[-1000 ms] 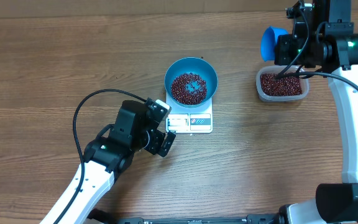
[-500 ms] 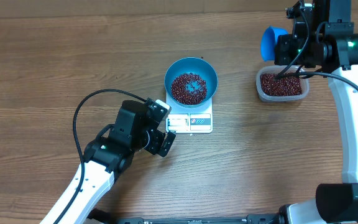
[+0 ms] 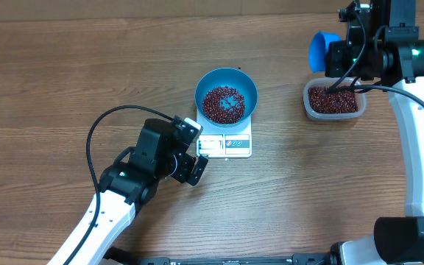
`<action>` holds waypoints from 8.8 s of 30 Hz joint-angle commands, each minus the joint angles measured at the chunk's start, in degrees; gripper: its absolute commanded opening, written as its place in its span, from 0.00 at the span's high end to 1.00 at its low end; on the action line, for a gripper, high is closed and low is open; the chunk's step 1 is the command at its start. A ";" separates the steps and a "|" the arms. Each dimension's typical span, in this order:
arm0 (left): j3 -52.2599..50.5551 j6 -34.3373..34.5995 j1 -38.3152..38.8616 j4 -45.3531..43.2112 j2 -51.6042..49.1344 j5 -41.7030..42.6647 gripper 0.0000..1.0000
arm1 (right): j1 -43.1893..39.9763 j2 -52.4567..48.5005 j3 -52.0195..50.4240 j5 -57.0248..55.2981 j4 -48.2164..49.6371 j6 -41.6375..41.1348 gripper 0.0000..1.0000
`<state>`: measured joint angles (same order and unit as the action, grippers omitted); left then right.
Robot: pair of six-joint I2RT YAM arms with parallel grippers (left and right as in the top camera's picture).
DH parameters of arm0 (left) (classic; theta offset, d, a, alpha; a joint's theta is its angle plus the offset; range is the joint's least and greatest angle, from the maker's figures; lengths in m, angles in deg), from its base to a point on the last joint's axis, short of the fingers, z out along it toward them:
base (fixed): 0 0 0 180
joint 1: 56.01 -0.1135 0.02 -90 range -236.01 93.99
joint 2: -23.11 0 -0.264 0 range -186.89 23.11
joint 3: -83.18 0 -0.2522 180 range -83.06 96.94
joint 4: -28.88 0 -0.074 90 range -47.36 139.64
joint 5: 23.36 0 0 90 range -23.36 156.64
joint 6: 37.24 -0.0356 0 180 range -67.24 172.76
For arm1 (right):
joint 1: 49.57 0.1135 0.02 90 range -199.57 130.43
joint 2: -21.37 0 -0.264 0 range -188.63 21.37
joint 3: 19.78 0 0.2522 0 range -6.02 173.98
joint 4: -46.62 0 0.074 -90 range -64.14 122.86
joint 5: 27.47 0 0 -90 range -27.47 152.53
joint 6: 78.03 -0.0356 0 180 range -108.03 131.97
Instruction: Scoop item into bowl and weigh 150g on scale
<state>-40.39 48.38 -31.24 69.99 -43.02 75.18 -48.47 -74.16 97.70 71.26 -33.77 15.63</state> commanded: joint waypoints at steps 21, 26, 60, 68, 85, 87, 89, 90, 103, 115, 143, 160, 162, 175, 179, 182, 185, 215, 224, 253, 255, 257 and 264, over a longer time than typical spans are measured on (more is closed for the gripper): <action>-0.17 0.98 0.28 -0.24 0.22 -0.13 0.00 | -0.22 -3.74 -1.14 -1.16 1.22 1.33 0.96; -0.17 1.01 0.28 -0.22 0.22 -0.13 0.00 | -0.22 -3.85 -1.14 -1.18 1.20 1.33 0.96; -0.17 0.98 0.28 -0.22 0.22 -0.13 0.00 | -0.22 -4.79 -1.14 -1.84 0.94 2.47 0.96; -0.17 0.98 0.28 -0.22 0.22 -0.13 0.00 | -0.22 -4.79 -1.14 -2.47 0.87 2.64 0.96; -0.17 0.98 0.28 -0.22 0.22 -0.13 0.00 | -0.22 -4.79 -1.14 -2.69 0.26 2.89 0.96; -0.17 1.01 0.28 -0.22 0.22 -0.13 0.01 | -0.22 -4.79 -1.14 -2.69 0.26 2.89 0.96; -0.17 1.01 0.28 -0.22 0.22 -0.13 0.01 | -0.22 -4.79 -1.14 -2.69 0.15 2.89 0.96; -0.17 0.98 0.28 -0.22 0.22 -0.13 0.01 | -0.22 -4.79 -1.14 -2.67 0.00 3.21 0.96; -0.17 1.01 0.28 -0.22 0.22 -0.13 0.00 | -0.22 -4.79 -1.14 -2.69 -0.28 3.98 0.96; -0.17 1.01 0.28 -0.22 0.22 -0.13 0.00 | -0.22 -4.79 -1.14 -2.67 -0.11 4.15 0.96; -0.17 0.98 0.28 -0.22 0.22 -0.15 0.01 | -0.17 -7.32 -1.14 -14.21 -0.72 6.86 0.96; -0.17 0.98 0.28 -0.22 0.22 -0.13 0.00 | -1.29 -7.37 -1.42 -17.31 -5.64 5.40 0.96; -0.17 1.01 0.28 -0.20 0.22 -0.13 0.00 | -1.84 -7.37 -1.44 -17.29 -5.84 5.40 0.96; -0.17 0.98 0.28 -0.22 0.22 -0.13 0.00 | -1.88 -7.45 -5.46 -17.29 -3.98 5.40 0.96; -0.17 1.01 0.28 -0.22 0.22 -0.13 0.00 | -1.88 -7.48 -5.53 -17.31 -3.87 5.40 0.96; -0.17 0.98 0.28 -0.22 0.22 -0.13 0.00 | -1.88 -7.48 -5.53 -17.31 -3.58 5.40 0.96; -0.17 0.98 0.28 -0.22 0.22 -0.13 0.01 | -1.88 -7.48 -5.90 -17.35 -3.15 5.40 0.96; -0.17 1.01 0.28 -0.20 0.22 -0.13 0.00 | -1.88 -7.58 -18.27 -24.39 9.18 5.42 0.96; -0.17 0.98 0.28 -0.20 0.22 -0.13 0.01 | -1.88 -7.58 -18.27 -24.37 9.14 5.40 0.96; -0.17 0.98 0.28 -0.22 0.22 -0.13 0.01 | -1.88 -7.61 -18.27 -25.09 8.52 5.44 0.96; -0.17 0.98 0.28 -0.22 0.22 -0.13 0.01 | -1.88 -7.74 -18.27 -25.66 8.52 5.51 0.96; -0.17 0.98 0.28 -0.22 0.22 -0.13 0.01 | -1.88 -7.96 -18.27 -25.64 8.46 5.62 0.96; -0.17 0.98 0.28 -0.22 0.22 -0.13 0.01 | -1.88 -8.35 -18.27 -25.66 8.28 5.62 0.96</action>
<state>-40.39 48.38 -31.24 69.99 -43.02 75.18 -50.24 -82.05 79.67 46.82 -25.51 21.22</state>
